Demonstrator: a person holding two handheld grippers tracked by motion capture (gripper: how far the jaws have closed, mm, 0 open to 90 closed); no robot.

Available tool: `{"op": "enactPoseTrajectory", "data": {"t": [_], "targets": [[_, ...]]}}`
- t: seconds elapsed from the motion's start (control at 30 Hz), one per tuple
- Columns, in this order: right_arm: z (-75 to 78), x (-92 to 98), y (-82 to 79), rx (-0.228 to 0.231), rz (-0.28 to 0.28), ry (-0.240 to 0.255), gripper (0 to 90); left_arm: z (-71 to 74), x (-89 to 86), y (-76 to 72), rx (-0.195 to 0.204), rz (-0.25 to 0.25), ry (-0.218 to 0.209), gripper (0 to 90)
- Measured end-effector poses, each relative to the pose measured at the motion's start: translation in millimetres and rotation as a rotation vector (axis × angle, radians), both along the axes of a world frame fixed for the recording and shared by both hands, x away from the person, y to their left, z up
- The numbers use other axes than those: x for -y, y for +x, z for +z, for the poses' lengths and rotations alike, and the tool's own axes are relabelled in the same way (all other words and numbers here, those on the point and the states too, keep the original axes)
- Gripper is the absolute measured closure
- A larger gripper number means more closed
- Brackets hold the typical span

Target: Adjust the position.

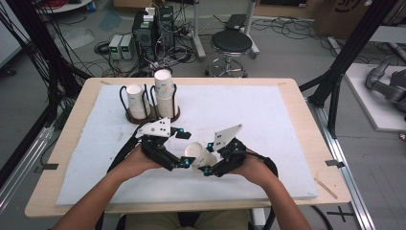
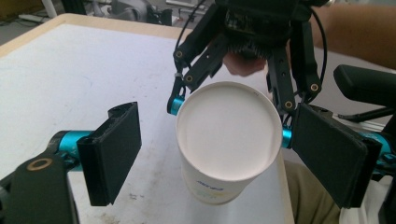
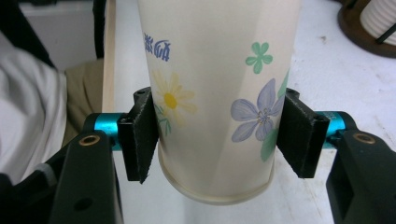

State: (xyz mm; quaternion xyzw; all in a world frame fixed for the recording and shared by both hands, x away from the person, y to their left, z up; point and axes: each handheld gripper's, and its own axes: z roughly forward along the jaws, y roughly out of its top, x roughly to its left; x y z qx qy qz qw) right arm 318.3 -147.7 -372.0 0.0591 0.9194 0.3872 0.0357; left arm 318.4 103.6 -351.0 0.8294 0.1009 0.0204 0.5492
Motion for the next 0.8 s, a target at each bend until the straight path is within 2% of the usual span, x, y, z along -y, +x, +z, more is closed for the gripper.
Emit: {"op": "enactPoseTrajectory", "data": {"t": [0.1,0.13,0.17,0.2,0.33,0.4,0.43,0.47,0.5,0.53,0.63,0.8], "targets": [[7.2,-4.6,2.3,0.003,0.019,-0.064,37.1,-1.6,0.9,0.3,-0.009,-0.007,0.015,17.0],[7.2,-4.6,2.3,0.003,0.019,-0.064,37.1,-2.5,1.4,0.7,-0.012,-0.012,0.030,17.0],[14.0,-7.8,3.8,-0.002,0.035,-0.109,37.1,-3.9,2.7,1.1,-0.017,-0.025,0.046,17.5],[14.0,-7.8,3.8,-0.002,0.035,-0.109,37.1,-3.9,2.7,1.1,-0.017,-0.025,0.046,17.9],[23.9,-16.6,4.4,-0.006,0.070,-0.204,37.1,-5.3,4.7,1.0,-0.021,-0.049,0.061,20.6],[25.3,-18.5,4.7,-0.008,0.078,-0.217,37.0,-6.1,5.5,0.9,-0.029,-0.053,0.068,21.4],[27.2,-22.5,5.5,-0.008,0.095,-0.247,37.0,-6.4,5.6,1.3,-0.030,-0.060,0.073,22.1],[27.2,-22.5,5.5,-0.008,0.095,-0.247,37.0,-6.7,6.1,1.2,-0.031,-0.062,0.075,22.1],[27.9,-26.5,5.4,-0.017,0.100,-0.287,37.0,-7.3,6.5,1.2,-0.035,-0.069,0.083,23.4],[27.7,-28.5,5.3,-0.023,0.109,-0.304,37.0,-7.8,6.8,1.3,-0.036,-0.075,0.085,24.9],[27.4,-33.0,4.9,-0.023,0.118,-0.336,36.8,-9.0,7.7,1.4,-0.040,-0.090,0.100,30.2],[25.6,-35.3,5.2,-0.028,0.118,-0.354,36.8,-10.8,8.6,2.6,-0.043,-0.113,0.118,34.8]]}}
